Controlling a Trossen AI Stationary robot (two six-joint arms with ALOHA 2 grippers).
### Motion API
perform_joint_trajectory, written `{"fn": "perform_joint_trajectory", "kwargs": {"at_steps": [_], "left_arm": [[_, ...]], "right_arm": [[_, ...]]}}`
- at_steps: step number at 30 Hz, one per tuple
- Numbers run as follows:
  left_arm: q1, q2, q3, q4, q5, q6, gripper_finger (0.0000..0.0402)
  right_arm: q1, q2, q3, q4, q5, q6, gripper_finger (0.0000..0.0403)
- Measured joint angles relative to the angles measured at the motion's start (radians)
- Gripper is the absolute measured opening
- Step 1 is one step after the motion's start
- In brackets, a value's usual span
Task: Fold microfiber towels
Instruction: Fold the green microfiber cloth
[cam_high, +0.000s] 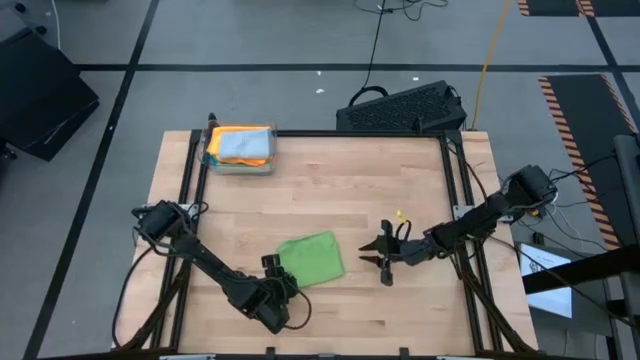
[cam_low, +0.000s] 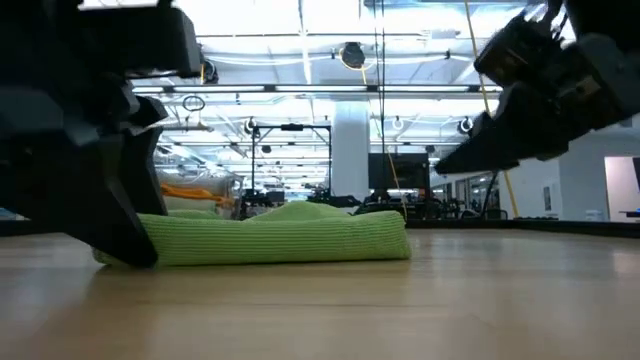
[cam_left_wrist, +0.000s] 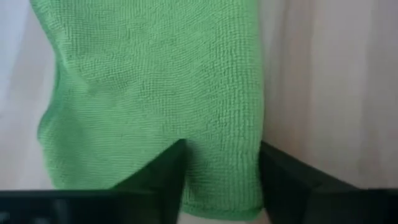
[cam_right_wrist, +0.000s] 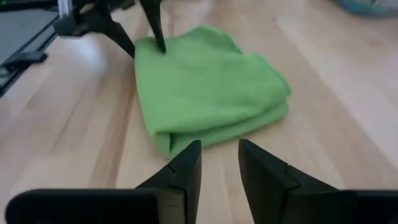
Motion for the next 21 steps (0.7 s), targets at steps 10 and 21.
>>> {"fn": "perform_joint_trajectory", "kwargs": {"at_steps": [10,21], "left_arm": [[0.1,-0.047,-0.012,-0.066,0.05,0.235,0.0018],[0.205,-0.217,-0.009,-0.049,0.203,0.288,0.0016]], "right_arm": [[0.011,0.168,0.158,0.021,0.058,-0.098,0.0103],[0.006,0.449,0.46,0.026,0.019,-0.287,0.0205]]}}
